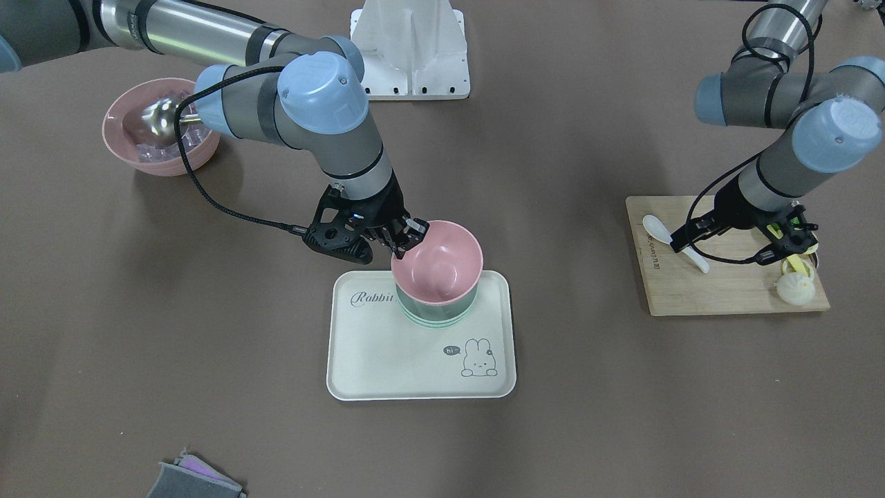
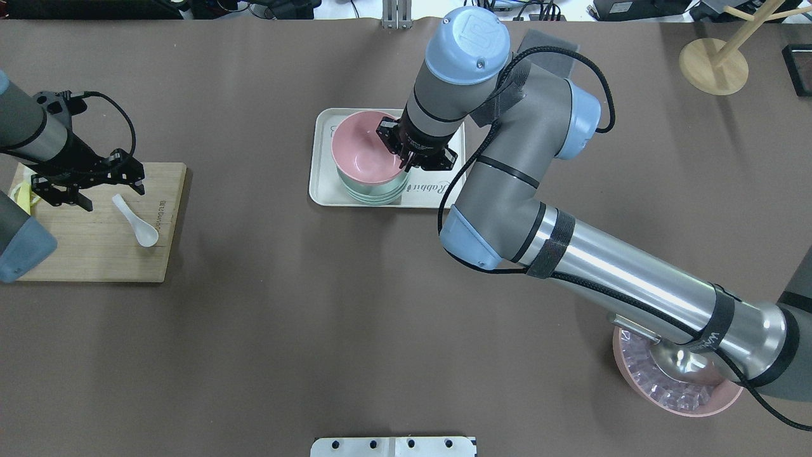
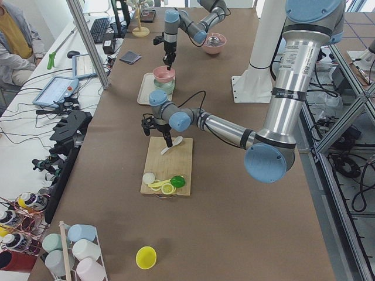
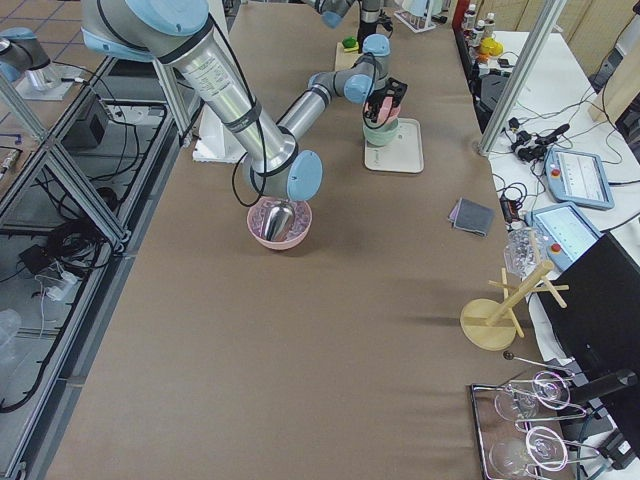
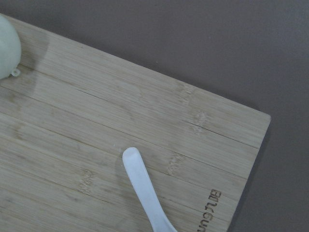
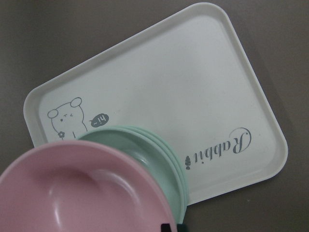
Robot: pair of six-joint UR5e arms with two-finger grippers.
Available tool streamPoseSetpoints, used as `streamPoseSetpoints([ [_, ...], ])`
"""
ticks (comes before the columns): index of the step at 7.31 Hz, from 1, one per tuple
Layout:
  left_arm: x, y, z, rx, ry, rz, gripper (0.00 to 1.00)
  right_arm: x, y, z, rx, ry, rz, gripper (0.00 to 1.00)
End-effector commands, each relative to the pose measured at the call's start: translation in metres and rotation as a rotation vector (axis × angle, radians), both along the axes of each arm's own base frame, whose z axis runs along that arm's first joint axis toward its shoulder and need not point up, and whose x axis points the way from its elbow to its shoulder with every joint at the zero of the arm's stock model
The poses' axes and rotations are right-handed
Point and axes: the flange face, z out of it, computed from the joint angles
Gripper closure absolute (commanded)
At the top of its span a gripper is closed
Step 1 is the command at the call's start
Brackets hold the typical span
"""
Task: Stack pink bowl on green and place spoon
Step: 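Lower pink bowl into green bowl while left gripper grasps white spoon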
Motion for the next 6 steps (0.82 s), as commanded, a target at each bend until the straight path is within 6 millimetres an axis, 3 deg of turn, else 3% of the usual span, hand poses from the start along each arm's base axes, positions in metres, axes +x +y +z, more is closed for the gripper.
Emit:
streamPoseSetpoints([
  [1,0.010,-0.001,0.008,-0.025,-0.006,0.000,0.08,-0.009,-0.005,0.007,0.013,-0.011,0.003,1.00],
  [3,0.027,0.007,0.011,-0.041,-0.011,0.017,0.08,-0.010,-0.007,0.010,0.009,-0.008,0.003,1.00],
  [5,0.030,0.008,0.016,-0.050,-0.017,0.021,0.12,-0.010,-0.007,0.010,0.009,-0.009,0.002,1.00],
  [6,0.032,0.009,0.018,-0.053,-0.020,0.025,0.15,-0.010,-0.007,0.010,0.008,-0.010,0.003,0.92],
])
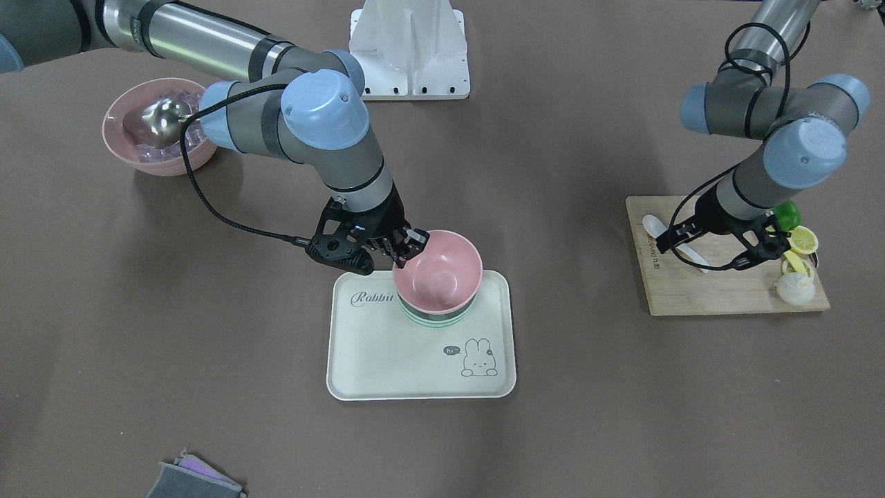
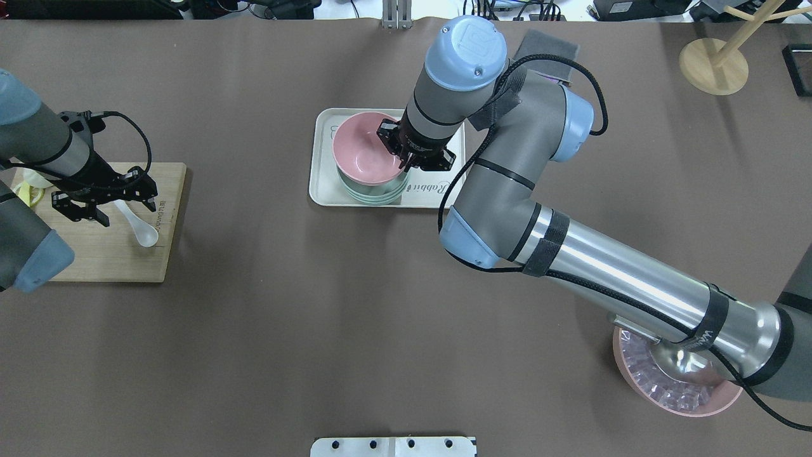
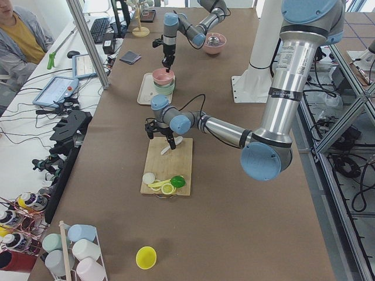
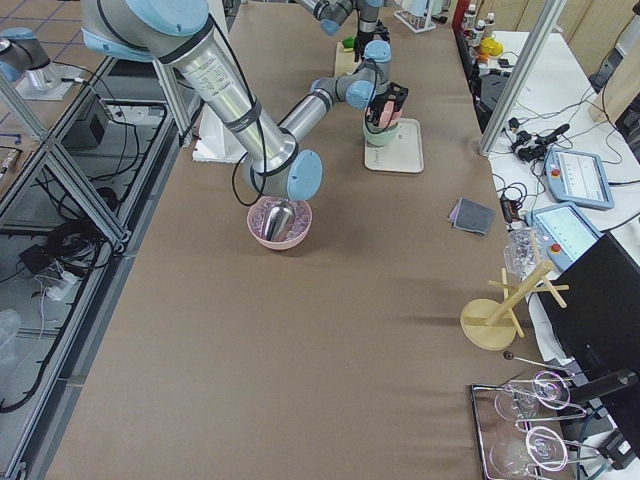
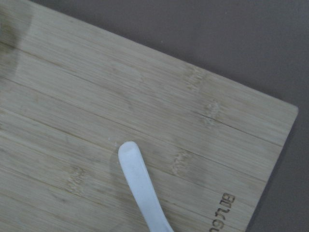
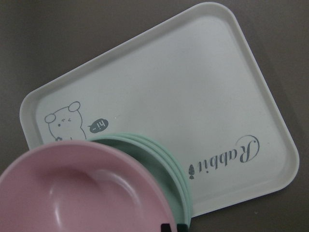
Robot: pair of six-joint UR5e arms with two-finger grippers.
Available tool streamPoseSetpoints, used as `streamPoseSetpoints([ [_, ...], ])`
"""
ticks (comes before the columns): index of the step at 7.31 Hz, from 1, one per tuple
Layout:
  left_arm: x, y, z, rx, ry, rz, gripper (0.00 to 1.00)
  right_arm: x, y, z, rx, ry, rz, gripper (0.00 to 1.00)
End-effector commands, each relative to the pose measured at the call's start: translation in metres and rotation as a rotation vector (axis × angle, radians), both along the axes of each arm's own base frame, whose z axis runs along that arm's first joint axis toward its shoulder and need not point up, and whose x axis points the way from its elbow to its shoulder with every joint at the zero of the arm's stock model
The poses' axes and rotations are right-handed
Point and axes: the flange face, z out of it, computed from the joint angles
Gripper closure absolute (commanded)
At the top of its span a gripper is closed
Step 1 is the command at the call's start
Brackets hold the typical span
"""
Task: Stack pink bowl on green and place spoon
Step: 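Lower pink bowl into green bowl while left gripper grasps white spoon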
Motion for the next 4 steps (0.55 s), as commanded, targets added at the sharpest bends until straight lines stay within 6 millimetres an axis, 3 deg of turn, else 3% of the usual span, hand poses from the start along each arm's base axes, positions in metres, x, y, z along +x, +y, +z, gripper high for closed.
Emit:
streamPoseSetpoints([
  [1,0.004,0.001,0.009,-0.013,-0.009,0.006,0.19,0.000,0.000,-0.001,-0.001,-0.002,0.001,0.34],
  [2,0.006,-0.001,0.018,0.004,0.004,0.005,0.19,0.009,-0.004,-0.008,0.013,-0.015,0.006,0.00],
  [3,0.008,-0.003,0.023,0.001,0.019,-0.016,0.29,0.022,-0.008,-0.014,0.019,-0.030,0.011,0.00],
  [4,0.011,-0.004,0.018,-0.014,0.021,-0.035,0.56,0.027,-0.010,-0.016,0.013,-0.041,0.004,0.00],
])
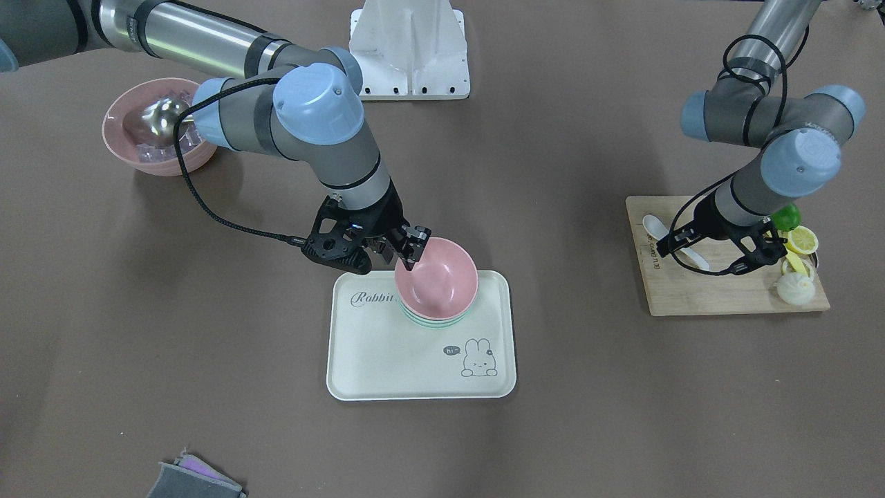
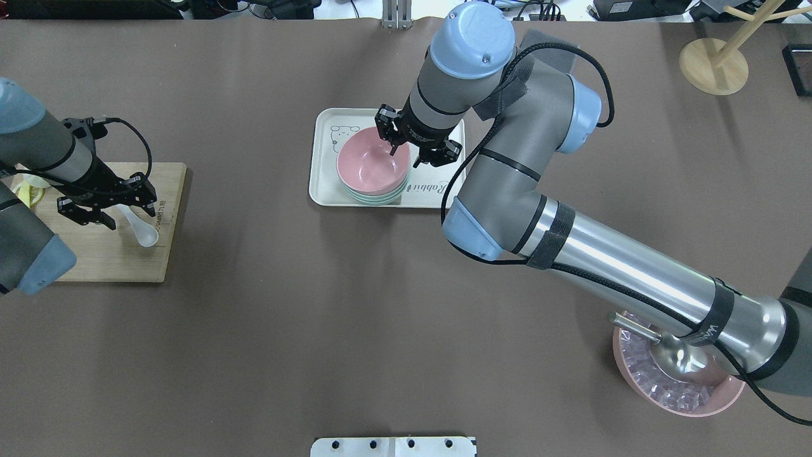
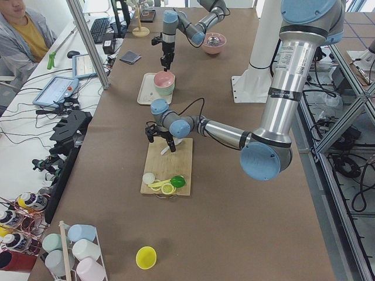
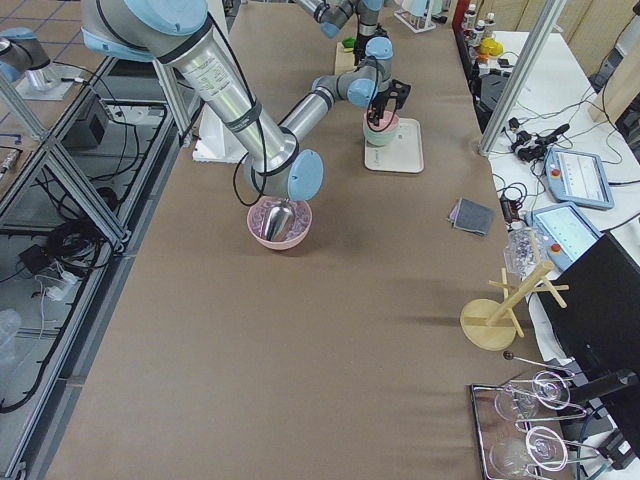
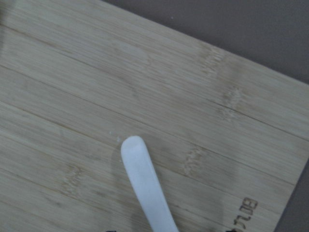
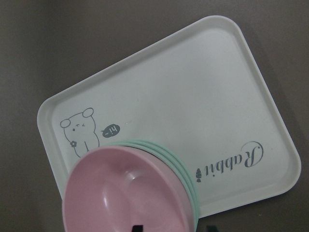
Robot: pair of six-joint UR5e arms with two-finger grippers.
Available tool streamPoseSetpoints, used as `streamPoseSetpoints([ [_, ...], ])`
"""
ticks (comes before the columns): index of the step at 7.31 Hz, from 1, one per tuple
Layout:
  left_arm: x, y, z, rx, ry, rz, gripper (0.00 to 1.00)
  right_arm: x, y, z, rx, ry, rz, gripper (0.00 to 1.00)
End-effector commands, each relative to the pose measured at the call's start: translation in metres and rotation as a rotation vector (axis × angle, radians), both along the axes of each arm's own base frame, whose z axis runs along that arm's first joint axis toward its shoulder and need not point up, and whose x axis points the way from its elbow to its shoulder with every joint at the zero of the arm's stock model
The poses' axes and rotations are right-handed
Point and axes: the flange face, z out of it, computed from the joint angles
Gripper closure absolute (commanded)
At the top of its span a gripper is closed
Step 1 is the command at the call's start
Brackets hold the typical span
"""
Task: Stack pink bowl on green and place spoon
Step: 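Lower pink bowl into green bowl while left gripper grasps white spoon, then carry white spoon to pink bowl while right gripper withdraws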
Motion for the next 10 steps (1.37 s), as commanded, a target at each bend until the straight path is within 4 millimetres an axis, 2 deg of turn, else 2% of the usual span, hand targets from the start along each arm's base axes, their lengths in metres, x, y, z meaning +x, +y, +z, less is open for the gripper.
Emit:
streamPoseSetpoints([
  [1,0.002,-0.002,-0.005,-0.011,0.013,-0.029,1.00,0.012,-0.004,-0.005,-0.001,-0.017,-0.001,0.00],
  [3,0.001,-0.002,-0.012,0.002,0.019,-0.031,1.00,0.020,-0.009,-0.006,-0.007,-0.024,0.005,0.00],
  [5,-0.002,0.003,-0.044,0.036,0.061,-0.027,1.00,0.047,-0.016,0.000,-0.010,-0.036,0.029,0.00],
  [6,0.000,0.003,-0.081,0.047,0.098,-0.041,1.00,0.075,-0.025,0.012,-0.033,-0.053,0.013,0.00],
  [7,0.013,-0.011,-0.135,0.026,0.150,-0.071,1.00,0.112,-0.029,0.042,-0.034,-0.057,-0.011,0.00],
  [8,0.027,-0.025,-0.191,0.041,0.200,-0.109,1.00,0.146,-0.022,0.077,0.026,-0.029,-0.034,0.00],
  [9,0.053,-0.023,-0.233,0.069,0.240,-0.086,1.00,0.176,-0.023,0.105,0.066,-0.006,-0.058,0.00],
  [10,0.079,-0.035,-0.281,0.080,0.260,-0.115,1.00,0.210,-0.028,0.134,0.076,-0.001,-0.085,0.00],
])
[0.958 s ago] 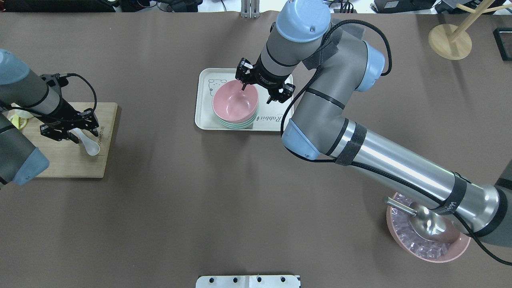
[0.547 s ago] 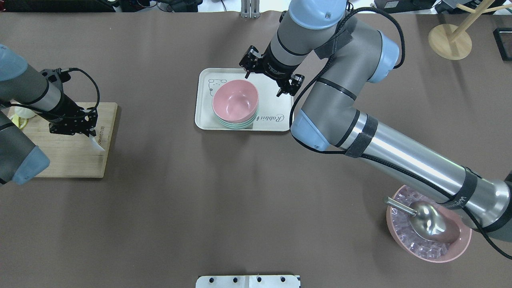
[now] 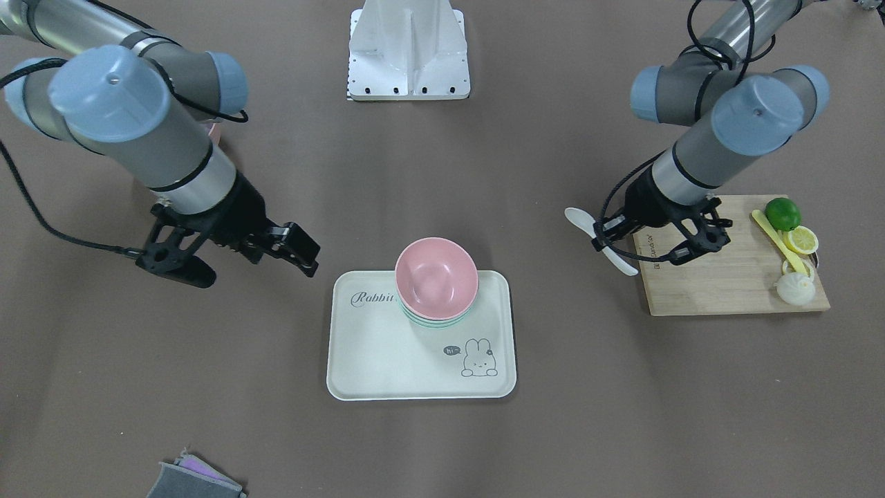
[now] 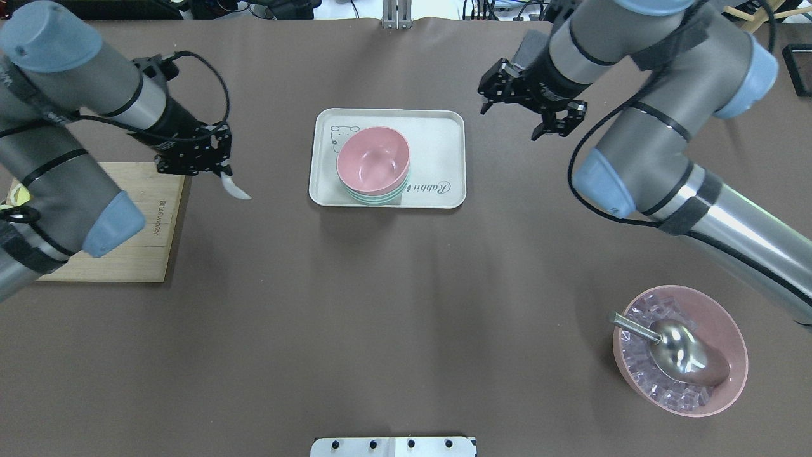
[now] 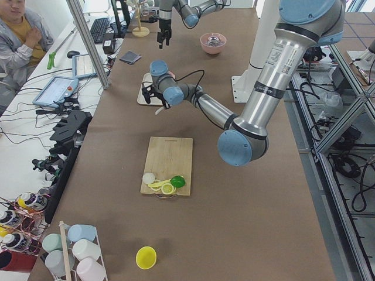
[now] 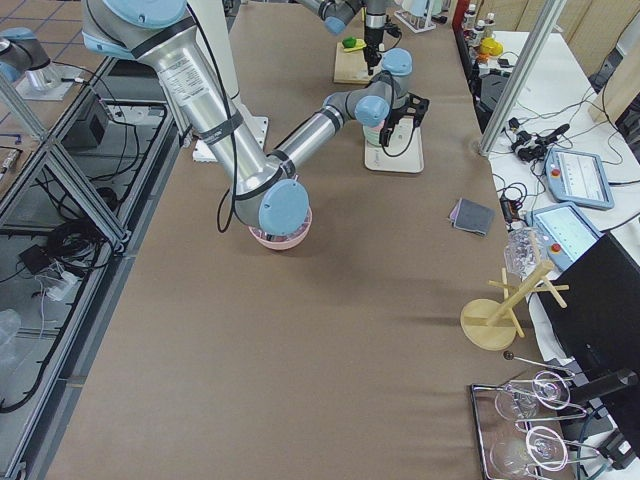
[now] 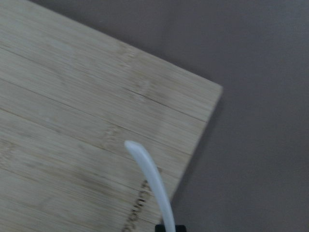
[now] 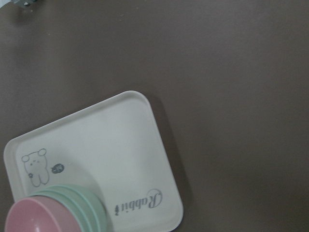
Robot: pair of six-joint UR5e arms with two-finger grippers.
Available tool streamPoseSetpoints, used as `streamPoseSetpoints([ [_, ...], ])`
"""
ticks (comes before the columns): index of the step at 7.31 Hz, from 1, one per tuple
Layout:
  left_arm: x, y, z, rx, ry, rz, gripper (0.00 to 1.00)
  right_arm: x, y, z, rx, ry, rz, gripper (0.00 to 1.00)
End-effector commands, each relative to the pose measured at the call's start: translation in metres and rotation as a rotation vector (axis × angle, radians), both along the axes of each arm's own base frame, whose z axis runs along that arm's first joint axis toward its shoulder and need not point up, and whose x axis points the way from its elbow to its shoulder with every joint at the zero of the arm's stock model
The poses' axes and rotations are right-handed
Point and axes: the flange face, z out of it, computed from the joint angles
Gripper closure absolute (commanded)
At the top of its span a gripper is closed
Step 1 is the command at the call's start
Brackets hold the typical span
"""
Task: Stack pink bowl on green and place spoon
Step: 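Carry white spoon to pink bowl while right gripper withdraws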
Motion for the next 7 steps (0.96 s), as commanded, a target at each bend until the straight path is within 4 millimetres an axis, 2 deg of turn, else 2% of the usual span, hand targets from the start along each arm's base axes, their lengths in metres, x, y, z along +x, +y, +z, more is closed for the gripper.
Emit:
streamPoseSetpoints([
  [1,0.072,-0.013,-0.092,0.026,0.035,-0.025,1.00,0.080,0.000,0.067,0.059,0.023,-0.057,0.00],
  [2,0.095,-0.030,-0.114,0.042,0.025,-0.040,1.00,0.112,0.005,0.101,0.094,0.045,-0.084,0.00],
  [3,0.107,-0.027,-0.118,0.052,0.025,-0.035,1.00,0.138,0.009,0.132,0.131,0.068,-0.117,0.00],
  [5,0.122,-0.025,-0.129,0.081,0.013,-0.060,1.00,0.175,0.021,0.176,0.177,0.100,-0.159,0.00],
  [6,0.121,-0.024,-0.129,0.092,0.022,-0.059,0.03,0.180,0.023,0.184,0.191,0.105,-0.174,0.00],
  [7,0.116,-0.027,-0.127,0.112,0.032,-0.062,0.02,0.181,0.023,0.186,0.188,0.107,-0.174,0.00],
])
